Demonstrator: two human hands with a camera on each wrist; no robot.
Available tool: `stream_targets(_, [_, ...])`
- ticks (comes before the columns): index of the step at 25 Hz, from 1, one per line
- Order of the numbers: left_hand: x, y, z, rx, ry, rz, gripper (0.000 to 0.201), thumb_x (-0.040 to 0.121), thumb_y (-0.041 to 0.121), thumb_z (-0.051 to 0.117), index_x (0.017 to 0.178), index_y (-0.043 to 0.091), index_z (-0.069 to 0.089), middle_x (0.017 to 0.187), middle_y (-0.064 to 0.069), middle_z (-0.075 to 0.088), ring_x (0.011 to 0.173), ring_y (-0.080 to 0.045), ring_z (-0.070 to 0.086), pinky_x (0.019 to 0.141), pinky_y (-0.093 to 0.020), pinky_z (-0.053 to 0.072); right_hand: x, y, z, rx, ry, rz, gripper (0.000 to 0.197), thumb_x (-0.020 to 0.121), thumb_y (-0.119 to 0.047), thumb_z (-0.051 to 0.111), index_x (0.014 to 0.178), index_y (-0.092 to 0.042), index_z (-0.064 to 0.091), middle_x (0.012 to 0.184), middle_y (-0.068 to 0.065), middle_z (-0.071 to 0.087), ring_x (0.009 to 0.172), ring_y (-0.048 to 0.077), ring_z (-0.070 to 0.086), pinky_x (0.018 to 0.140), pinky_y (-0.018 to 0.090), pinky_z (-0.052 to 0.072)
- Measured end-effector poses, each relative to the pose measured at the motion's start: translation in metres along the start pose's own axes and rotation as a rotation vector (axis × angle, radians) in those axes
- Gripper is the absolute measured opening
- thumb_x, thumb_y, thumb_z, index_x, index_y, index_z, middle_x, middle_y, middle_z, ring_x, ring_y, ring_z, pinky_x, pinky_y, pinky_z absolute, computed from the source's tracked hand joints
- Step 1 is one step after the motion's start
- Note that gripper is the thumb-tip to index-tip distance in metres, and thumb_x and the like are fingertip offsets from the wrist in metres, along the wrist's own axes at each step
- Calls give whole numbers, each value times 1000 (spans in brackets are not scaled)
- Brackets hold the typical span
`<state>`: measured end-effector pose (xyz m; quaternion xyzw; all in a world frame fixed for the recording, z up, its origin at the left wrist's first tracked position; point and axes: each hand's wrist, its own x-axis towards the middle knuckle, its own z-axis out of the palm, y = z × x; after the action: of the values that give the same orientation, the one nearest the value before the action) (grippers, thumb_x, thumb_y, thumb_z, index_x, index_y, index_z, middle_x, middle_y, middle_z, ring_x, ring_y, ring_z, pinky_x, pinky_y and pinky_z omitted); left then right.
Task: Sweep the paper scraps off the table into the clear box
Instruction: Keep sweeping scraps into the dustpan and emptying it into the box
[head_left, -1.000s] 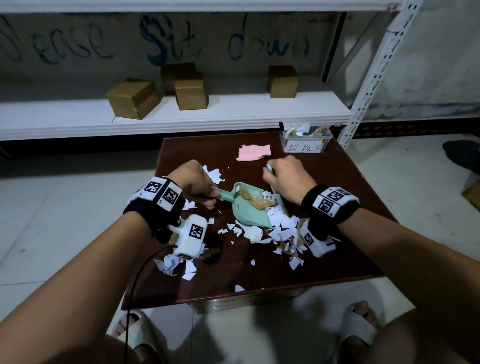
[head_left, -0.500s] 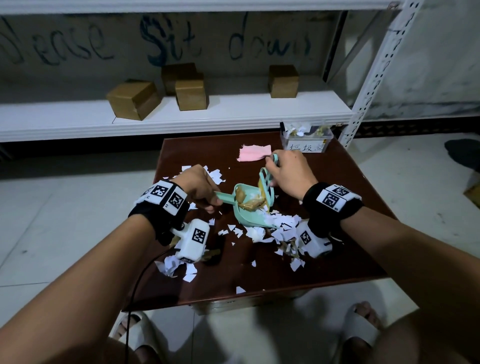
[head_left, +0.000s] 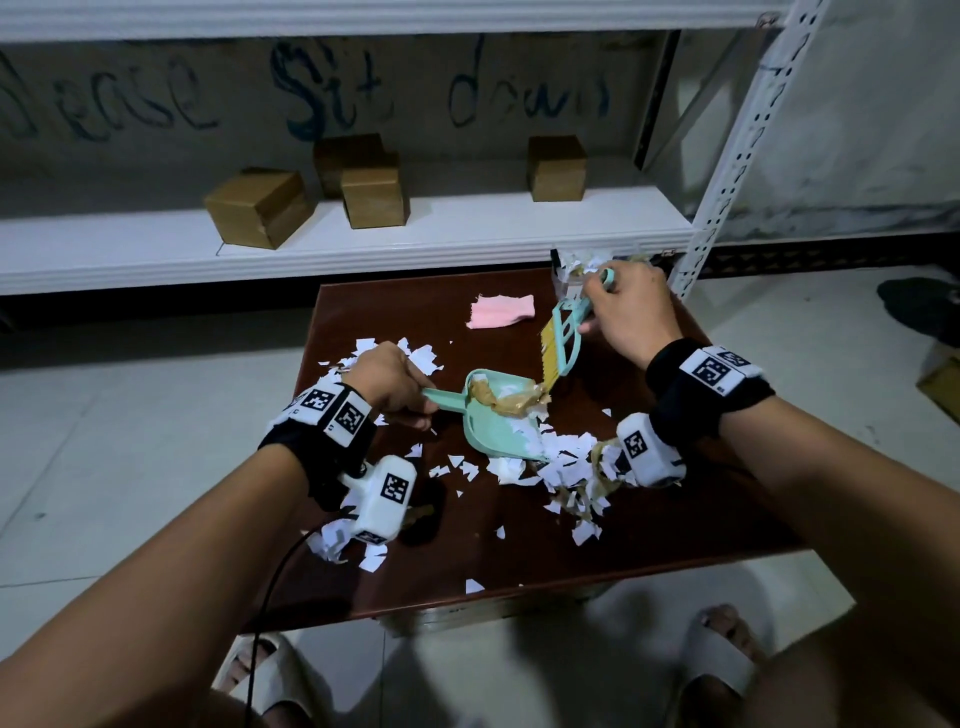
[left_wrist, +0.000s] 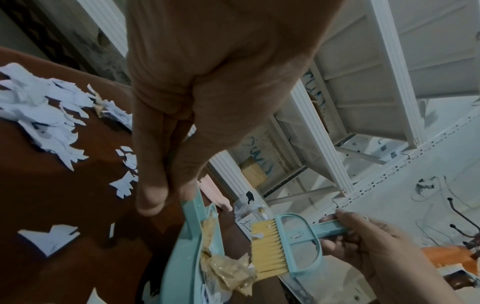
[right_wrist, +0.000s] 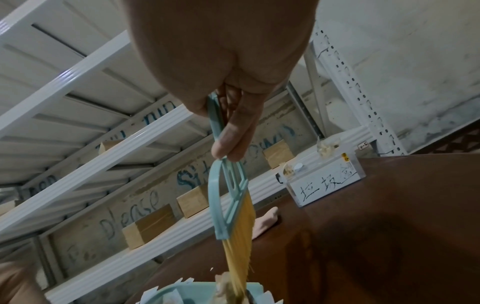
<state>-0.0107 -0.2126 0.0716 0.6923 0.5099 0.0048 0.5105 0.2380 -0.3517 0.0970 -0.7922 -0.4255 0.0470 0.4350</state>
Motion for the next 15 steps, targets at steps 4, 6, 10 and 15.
stream_targets(4, [3, -3, 3, -119, -11, 10, 14, 84, -14, 69, 97, -14, 72, 86, -31, 71, 74, -39, 72, 71, -43, 63, 5, 10, -13, 52, 53, 45, 35, 101, -18, 54, 70, -7, 63, 70, 10, 73, 62, 21, 77, 54, 37, 60])
stream_targets(6, [5, -3, 6, -174, -33, -4, 18, 85, -15, 66, 103, -16, 70, 81, -29, 70, 68, -33, 71, 66, -38, 62, 8, 18, -13, 177, 46, 134, 31, 100, -15, 57, 81, 8, 65, 75, 16, 74, 65, 24, 77, 64, 54, 63])
stream_targets(10, [8, -1, 10, -315, -43, -26, 18, 88, -16, 61, 105, -16, 68, 81, -28, 69, 66, -31, 72, 61, -33, 63, 13, 24, -12, 378, 61, 259, 30, 100, -14, 57, 92, 14, 65, 82, 20, 75, 71, 32, 78, 77, 60, 62])
stream_targets(15, [14, -5, 8, -438, 38, -3, 16, 92, -16, 57, 104, -15, 68, 82, -31, 69, 58, -26, 73, 51, -23, 59, 23, 24, -23, 557, 209, 365, 26, 97, -8, 57, 92, 14, 69, 82, 25, 74, 72, 37, 77, 74, 53, 64])
